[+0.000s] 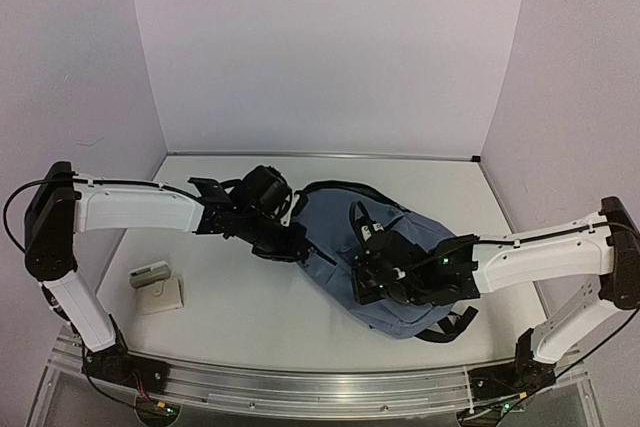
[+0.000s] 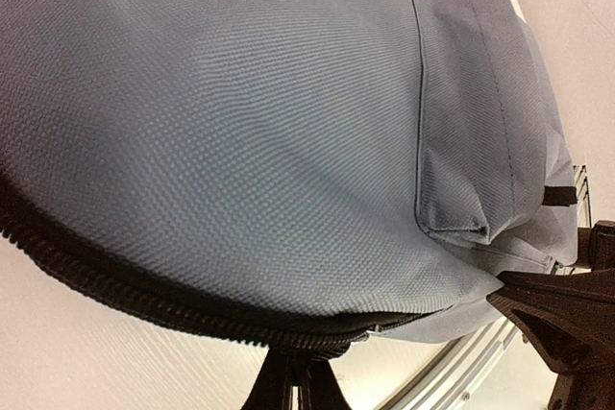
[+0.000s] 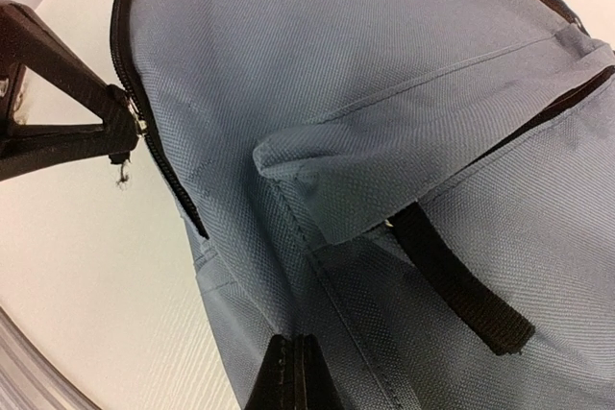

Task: Pack the student bag
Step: Zip the student bag at the center of the board.

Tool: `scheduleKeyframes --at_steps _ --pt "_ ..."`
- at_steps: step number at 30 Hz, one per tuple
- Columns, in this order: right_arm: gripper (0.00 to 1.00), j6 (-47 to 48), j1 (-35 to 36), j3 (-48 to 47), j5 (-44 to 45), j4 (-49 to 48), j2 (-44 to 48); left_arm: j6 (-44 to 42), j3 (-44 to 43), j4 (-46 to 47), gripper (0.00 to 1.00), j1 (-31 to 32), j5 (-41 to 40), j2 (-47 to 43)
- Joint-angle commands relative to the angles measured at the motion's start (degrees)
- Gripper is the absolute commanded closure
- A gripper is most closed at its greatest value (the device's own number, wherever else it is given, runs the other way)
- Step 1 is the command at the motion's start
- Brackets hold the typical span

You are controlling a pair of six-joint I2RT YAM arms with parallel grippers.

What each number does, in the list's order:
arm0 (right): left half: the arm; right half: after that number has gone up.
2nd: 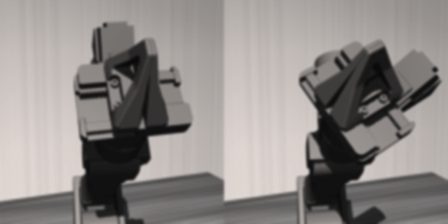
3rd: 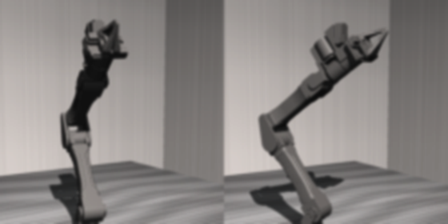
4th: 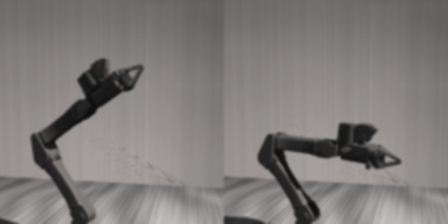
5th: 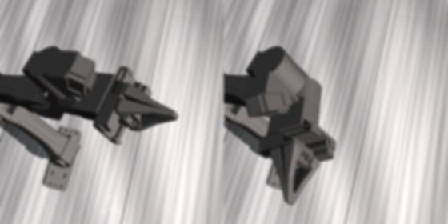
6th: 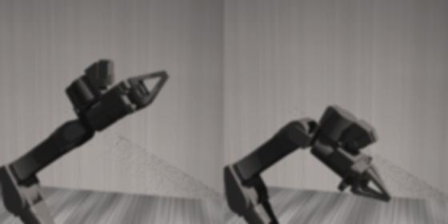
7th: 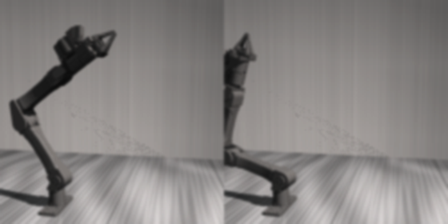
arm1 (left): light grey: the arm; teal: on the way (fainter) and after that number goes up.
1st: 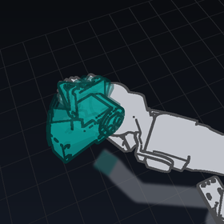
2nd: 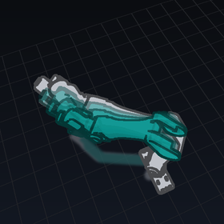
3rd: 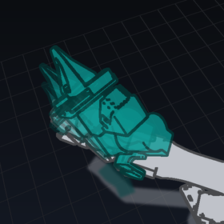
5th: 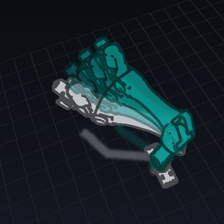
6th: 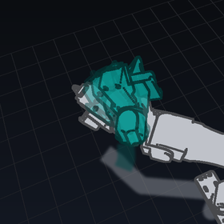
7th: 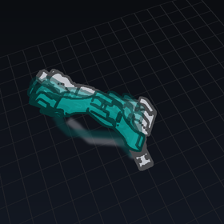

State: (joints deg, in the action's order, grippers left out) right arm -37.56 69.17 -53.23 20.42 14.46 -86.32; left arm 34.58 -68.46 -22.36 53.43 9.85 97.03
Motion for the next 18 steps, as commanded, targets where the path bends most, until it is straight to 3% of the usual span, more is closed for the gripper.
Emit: scheduleKeyframes --at_steps 1,12,18 --pt "1.0 -0.63 0.28 1.46 0.13 7.95 2.2 -2.14 -4.86 -5.07 1.0 -6.64 -6.23 -3.17" --pt "1.0 -0.72 0.27 1.89 -0.27 7.78 2.8 -8.07 -12.92 -10.78 1.0 -16.35 2.96 1.49" --pt "1.0 -0.16 0.27 2.26 -1.66 7.05 4.27 -11.59 -13.18 -7.04 1.0 -20.78 9.89 5.14"
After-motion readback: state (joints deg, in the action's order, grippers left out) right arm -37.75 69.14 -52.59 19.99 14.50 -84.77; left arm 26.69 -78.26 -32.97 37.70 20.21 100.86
